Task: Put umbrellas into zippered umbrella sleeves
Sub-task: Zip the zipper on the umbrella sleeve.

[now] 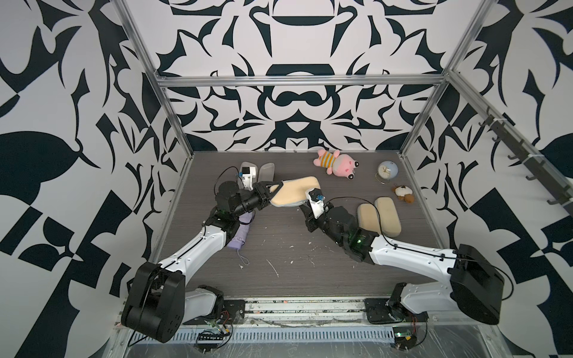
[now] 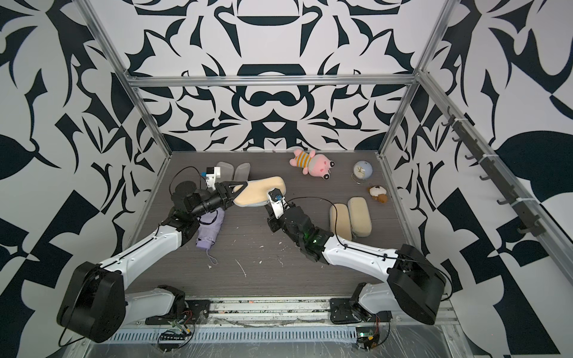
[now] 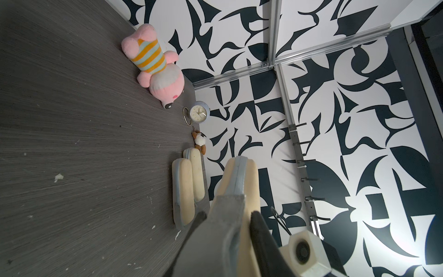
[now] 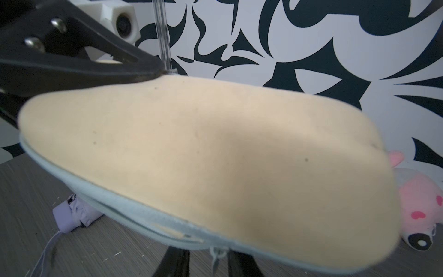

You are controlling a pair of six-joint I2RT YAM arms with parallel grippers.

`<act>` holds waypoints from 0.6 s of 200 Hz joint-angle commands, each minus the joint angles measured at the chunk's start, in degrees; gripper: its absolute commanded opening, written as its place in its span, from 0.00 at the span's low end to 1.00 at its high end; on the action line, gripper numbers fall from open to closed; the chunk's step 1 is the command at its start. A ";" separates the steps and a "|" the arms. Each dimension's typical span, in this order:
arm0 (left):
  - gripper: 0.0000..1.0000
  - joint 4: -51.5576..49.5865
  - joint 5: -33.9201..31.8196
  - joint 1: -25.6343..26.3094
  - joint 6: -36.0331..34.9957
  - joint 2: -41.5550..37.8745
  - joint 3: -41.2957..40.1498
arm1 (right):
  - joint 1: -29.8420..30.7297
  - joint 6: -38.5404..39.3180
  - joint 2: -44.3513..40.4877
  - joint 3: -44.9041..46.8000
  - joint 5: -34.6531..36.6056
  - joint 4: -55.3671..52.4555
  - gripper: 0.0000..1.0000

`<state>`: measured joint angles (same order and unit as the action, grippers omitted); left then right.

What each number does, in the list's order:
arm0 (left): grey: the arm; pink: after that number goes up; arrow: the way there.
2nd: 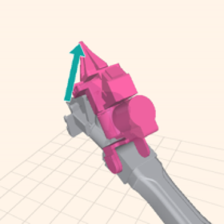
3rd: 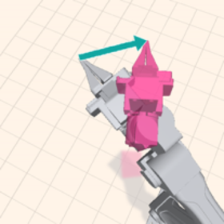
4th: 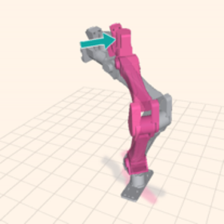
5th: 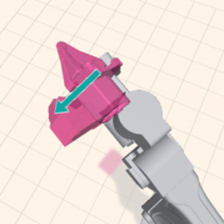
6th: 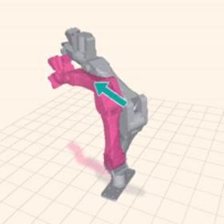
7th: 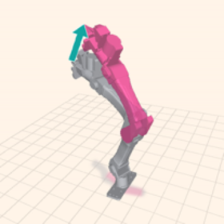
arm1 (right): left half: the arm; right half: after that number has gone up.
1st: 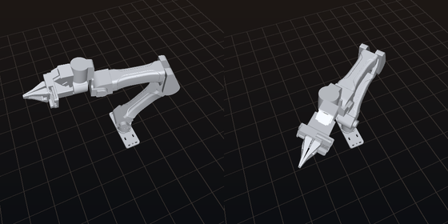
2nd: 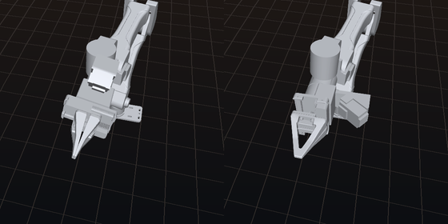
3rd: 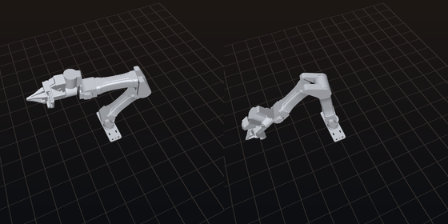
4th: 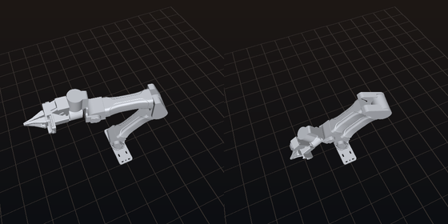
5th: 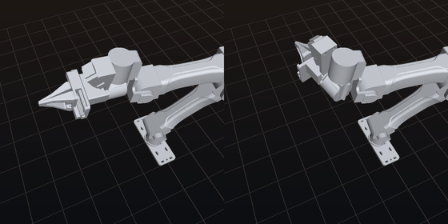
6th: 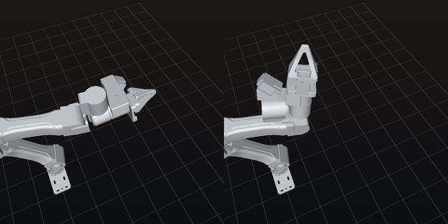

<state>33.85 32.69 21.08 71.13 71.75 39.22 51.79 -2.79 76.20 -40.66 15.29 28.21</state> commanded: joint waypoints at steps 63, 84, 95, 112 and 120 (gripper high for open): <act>0.09 -2.92 -0.31 1.63 -4.59 -1.41 1.73 | 1.37 5.89 -0.71 -9.44 3.95 -4.34 0.14; 0.09 -2.89 -0.80 1.71 -4.60 -1.30 1.74 | 2.74 7.53 -0.02 -10.10 4.43 -5.53 0.04; 0.08 -2.89 -1.19 1.82 -4.61 -1.48 1.74 | 4.00 8.49 0.28 -10.39 5.01 -6.18 0.00; 0.07 -2.78 -3.01 1.71 -5.09 -2.20 1.20 | 6.58 9.51 0.39 -10.62 6.21 -7.29 0.00; 0.06 -2.75 -4.83 1.74 -5.54 -2.69 0.90 | 8.06 9.46 0.57 -10.78 6.54 -7.95 0.00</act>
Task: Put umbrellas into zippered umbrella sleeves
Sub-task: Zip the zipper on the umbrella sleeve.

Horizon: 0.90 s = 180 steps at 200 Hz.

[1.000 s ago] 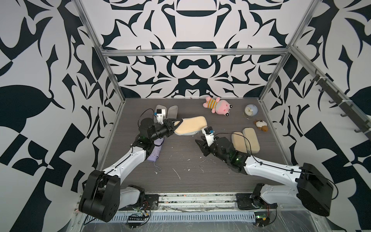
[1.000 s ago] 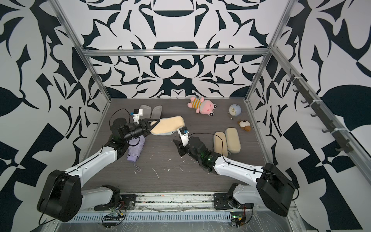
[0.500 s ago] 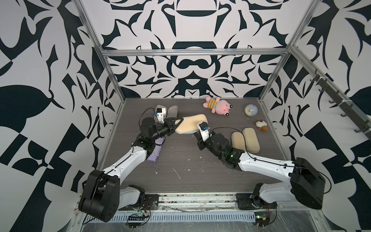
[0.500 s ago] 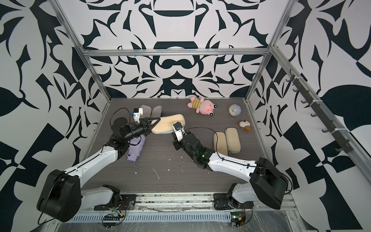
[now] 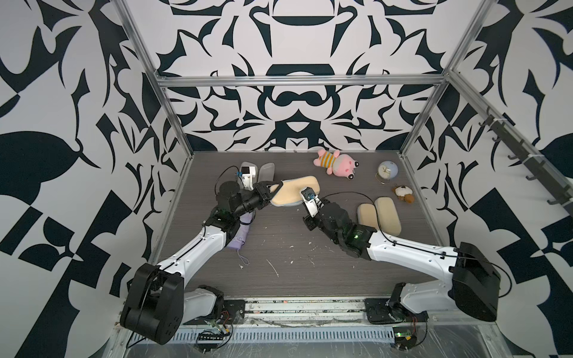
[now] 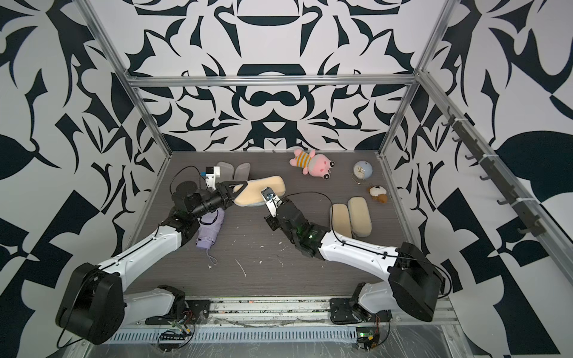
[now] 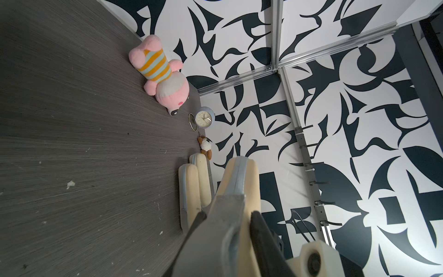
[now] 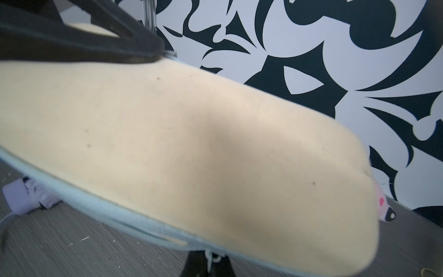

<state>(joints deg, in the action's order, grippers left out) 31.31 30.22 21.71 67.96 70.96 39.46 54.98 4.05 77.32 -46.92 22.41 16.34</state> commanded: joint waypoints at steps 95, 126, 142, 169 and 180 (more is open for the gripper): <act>0.03 16.75 -25.96 12.13 -1.44 4.31 -5.13 | 16.03 -7.53 11.47 -15.94 -6.19 9.64 0.00; 0.07 23.93 -27.47 16.08 1.56 8.94 -6.22 | 15.95 -10.91 13.36 -17.57 -13.94 13.73 0.00; 0.08 26.06 -27.85 16.95 2.40 10.06 -6.87 | 14.67 -13.30 13.19 -17.34 -18.70 13.80 0.00; 0.07 30.33 -32.47 15.19 4.29 7.49 -11.28 | 8.06 -25.47 7.38 -11.65 -21.23 7.95 0.25; 0.07 30.66 -34.24 14.18 4.44 5.73 -12.57 | 3.38 -33.03 4.24 -9.17 -24.17 2.88 0.39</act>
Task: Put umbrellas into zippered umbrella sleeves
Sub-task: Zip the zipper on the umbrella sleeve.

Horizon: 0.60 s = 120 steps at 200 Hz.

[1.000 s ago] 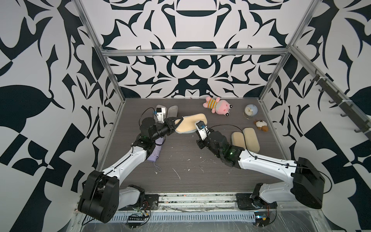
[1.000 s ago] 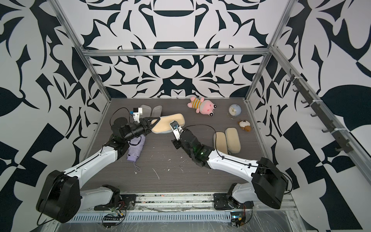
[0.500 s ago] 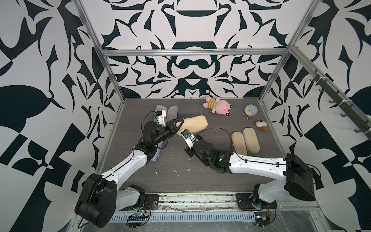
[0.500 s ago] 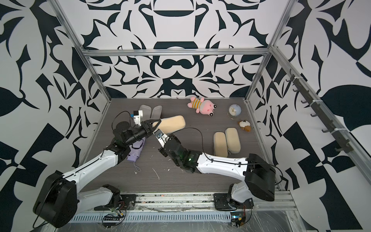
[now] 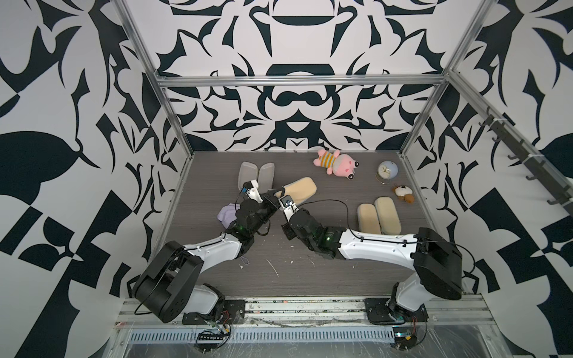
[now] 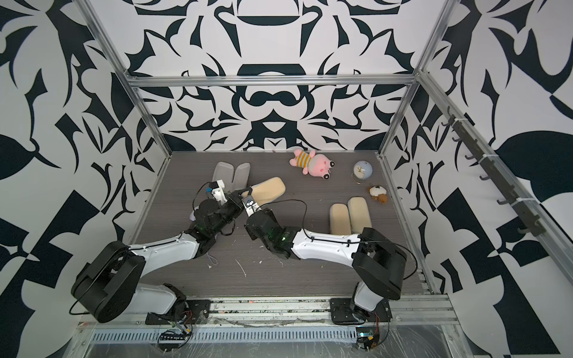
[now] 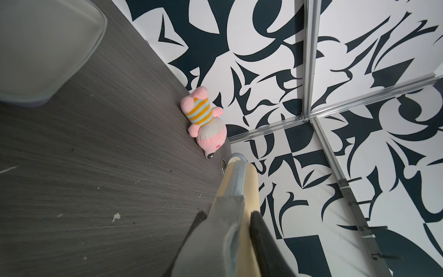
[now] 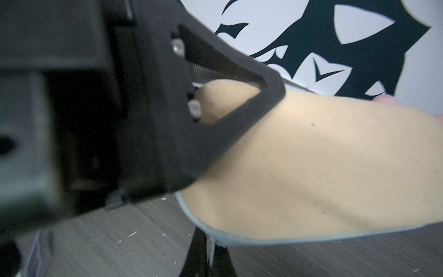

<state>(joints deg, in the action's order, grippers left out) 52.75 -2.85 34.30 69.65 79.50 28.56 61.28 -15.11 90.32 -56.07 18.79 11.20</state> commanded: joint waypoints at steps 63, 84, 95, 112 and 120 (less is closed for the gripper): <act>0.16 13.04 -7.86 2.79 4.90 -4.37 -2.44 | -19.42 -45.14 -17.71 17.13 -28.10 21.59 0.76; 0.18 13.64 -8.77 4.72 5.63 -2.75 -1.68 | -19.94 -48.15 -14.32 16.59 -27.86 29.67 0.76; 0.19 14.09 -9.34 5.69 5.97 -1.97 -1.38 | -19.97 -49.10 -12.01 16.11 -28.23 33.18 0.76; 0.23 15.12 -10.12 6.83 6.84 -0.53 -0.99 | -19.90 -50.59 -8.30 15.21 -29.44 38.54 0.75; 0.27 15.65 -9.95 7.37 7.11 0.30 -0.56 | -19.90 -51.02 -6.69 15.12 -29.63 41.74 0.69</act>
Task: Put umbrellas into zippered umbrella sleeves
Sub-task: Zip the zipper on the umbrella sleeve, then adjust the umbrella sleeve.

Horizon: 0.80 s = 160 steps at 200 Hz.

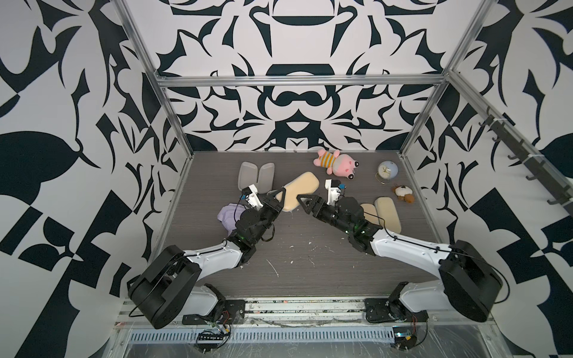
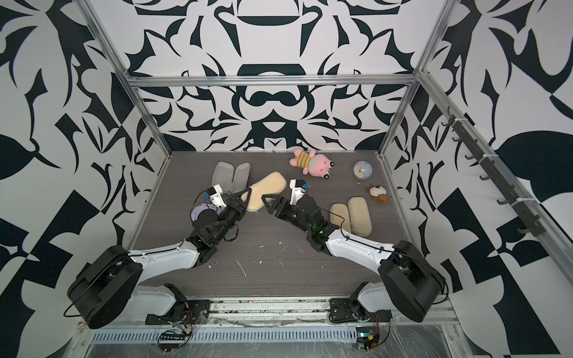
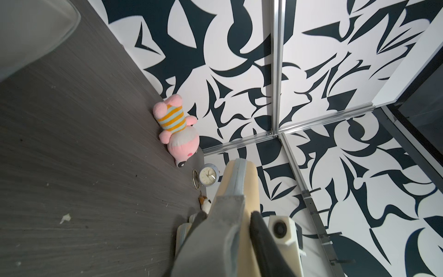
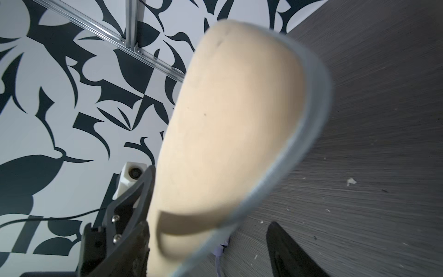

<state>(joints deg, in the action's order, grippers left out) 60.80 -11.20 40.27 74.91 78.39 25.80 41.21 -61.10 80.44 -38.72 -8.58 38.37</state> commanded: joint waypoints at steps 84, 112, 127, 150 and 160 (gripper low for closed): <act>0.81 -41.12 42.45 -19.94 -16.15 -11.33 11.05 | -7.83 0.09 3.99 -6.18 -31.02 6.73 0.24; 0.82 -50.68 54.44 -20.24 -22.84 -5.93 18.18 | -7.85 4.82 3.04 -10.56 -39.02 -2.50 0.24; 0.81 -54.66 57.29 -20.28 -25.16 -2.73 20.64 | -7.84 5.25 3.08 -11.84 -41.45 -3.63 0.24; 0.81 -54.72 58.37 -20.27 -25.78 -1.26 22.49 | -7.71 4.79 3.73 -12.95 -44.29 -4.27 0.24; 0.80 -51.24 58.74 -20.16 -23.47 -0.69 22.54 | -7.39 4.68 4.40 -13.59 -45.61 -4.27 0.24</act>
<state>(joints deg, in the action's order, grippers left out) 11.94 41.23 20.05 53.06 76.62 46.78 33.28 -58.26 86.78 -48.12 -46.68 30.98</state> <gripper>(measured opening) 0.809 0.276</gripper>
